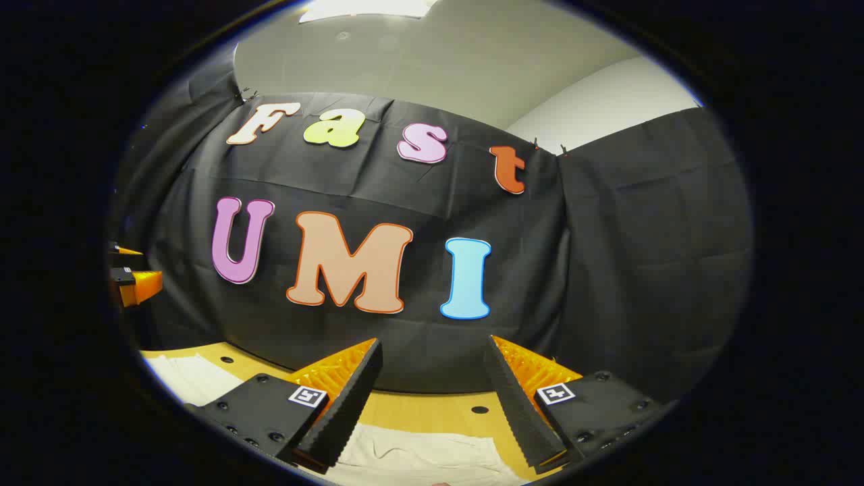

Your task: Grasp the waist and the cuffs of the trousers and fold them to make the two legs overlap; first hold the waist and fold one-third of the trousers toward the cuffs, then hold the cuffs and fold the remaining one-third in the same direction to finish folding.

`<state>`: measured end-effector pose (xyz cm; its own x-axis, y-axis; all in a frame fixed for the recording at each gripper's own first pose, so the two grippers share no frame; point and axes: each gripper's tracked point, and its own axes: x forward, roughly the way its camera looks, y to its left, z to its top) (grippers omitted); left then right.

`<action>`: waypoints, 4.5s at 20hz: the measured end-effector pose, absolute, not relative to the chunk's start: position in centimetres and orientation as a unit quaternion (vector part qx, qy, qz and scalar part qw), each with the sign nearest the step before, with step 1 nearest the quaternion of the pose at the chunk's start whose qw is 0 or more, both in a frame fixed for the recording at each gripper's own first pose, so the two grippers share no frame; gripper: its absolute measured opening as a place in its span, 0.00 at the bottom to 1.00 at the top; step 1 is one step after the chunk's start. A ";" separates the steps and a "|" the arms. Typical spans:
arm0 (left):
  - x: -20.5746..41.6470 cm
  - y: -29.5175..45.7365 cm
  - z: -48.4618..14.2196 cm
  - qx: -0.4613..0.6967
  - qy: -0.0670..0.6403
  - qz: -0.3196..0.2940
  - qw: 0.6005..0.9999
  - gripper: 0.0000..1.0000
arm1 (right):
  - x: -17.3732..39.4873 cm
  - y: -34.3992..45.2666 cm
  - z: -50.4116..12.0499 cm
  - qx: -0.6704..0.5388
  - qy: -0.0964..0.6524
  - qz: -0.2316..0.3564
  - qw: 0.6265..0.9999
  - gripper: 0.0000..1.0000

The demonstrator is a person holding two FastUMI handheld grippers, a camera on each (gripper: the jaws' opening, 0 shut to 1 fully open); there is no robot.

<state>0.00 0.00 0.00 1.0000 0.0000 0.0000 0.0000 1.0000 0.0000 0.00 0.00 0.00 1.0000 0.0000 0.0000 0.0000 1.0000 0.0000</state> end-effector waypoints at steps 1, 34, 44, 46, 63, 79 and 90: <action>0.0 0.1 0.0 0.001 0.000 0.002 1.000 0.96 | 0.0 0.3 0.1 0.001 -0.001 0.003 1.000 0.97; 0.8 -0.3 -1.4 0.006 0.011 0.009 1.000 0.96 | -2.0 -7.1 -9.0 -0.152 0.080 0.030 0.985 0.98; 0.9 -1.1 -2.5 -0.004 0.024 0.013 1.000 0.96 | -6.8 -8.4 -18.4 -0.321 0.151 0.131 0.926 0.97; 1.0 -1.2 -2.6 -0.007 0.025 0.015 1.000 0.96 | -7.9 -7.5 -19.7 -0.361 0.154 0.168 0.904 0.98; 0.5 -0.7 -4.2 0.013 0.043 0.026 0.999 0.96 | -14.5 -8.7 -33.0 -0.501 0.267 0.316 0.760 1.00; -0.2 1.2 -5.3 0.038 0.056 0.047 0.997 0.96 | -12.9 -7.6 -36.7 -0.557 0.256 0.355 0.705 0.82; -2.0 2.5 -6.4 0.096 0.073 0.036 0.992 0.96 | -13.1 -6.9 -39.5 -0.542 0.298 0.356 0.701 0.02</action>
